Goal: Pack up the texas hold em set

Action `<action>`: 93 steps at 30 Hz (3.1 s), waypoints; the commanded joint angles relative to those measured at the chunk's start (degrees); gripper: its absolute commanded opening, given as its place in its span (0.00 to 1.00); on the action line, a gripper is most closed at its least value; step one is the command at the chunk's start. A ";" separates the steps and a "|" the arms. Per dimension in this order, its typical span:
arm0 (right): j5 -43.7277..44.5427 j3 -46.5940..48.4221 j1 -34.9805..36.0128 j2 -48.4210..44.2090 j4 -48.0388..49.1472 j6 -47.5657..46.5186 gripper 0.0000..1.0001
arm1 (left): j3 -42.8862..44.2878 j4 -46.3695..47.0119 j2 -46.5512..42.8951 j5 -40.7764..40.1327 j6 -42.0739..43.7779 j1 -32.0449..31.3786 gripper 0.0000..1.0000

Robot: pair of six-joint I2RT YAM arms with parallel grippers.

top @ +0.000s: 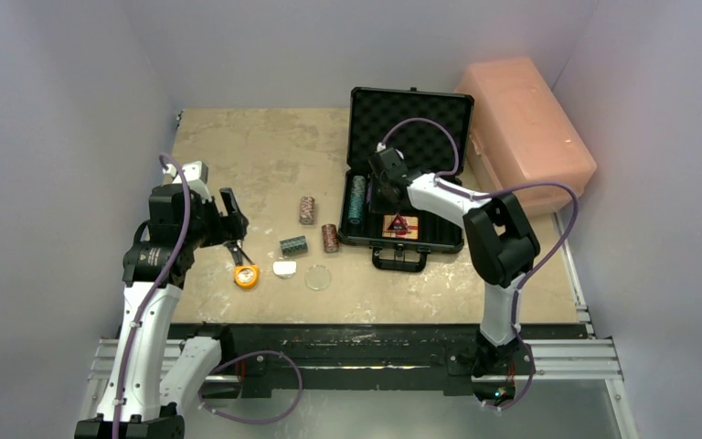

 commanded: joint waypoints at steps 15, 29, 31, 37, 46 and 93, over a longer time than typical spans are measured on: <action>5.31 11.67 -0.14 6.46 -3.37 -1.57 0.22 | 1.00 0.89 -0.11 -0.71 1.08 0.25 0.82; 7.79 15.43 -1.30 8.05 -3.79 -4.20 0.23 | 0.90 0.84 -0.30 -0.67 1.15 0.22 0.82; 7.97 15.68 -1.44 7.84 -3.55 -5.13 0.25 | 0.90 0.84 -0.26 -0.67 1.12 0.28 0.82; 6.37 15.21 -1.58 5.43 -2.28 -7.19 0.36 | 0.90 0.85 -0.26 -0.76 1.15 0.26 0.82; 4.45 12.04 -1.42 -2.26 -1.61 -8.51 0.72 | 0.90 0.79 -0.68 -1.79 1.40 0.21 0.82; -1.77 -26.36 7.61 -44.22 5.91 -7.96 0.99 | -10.67 6.52 8.59 -15.48 -20.11 -27.92 1.00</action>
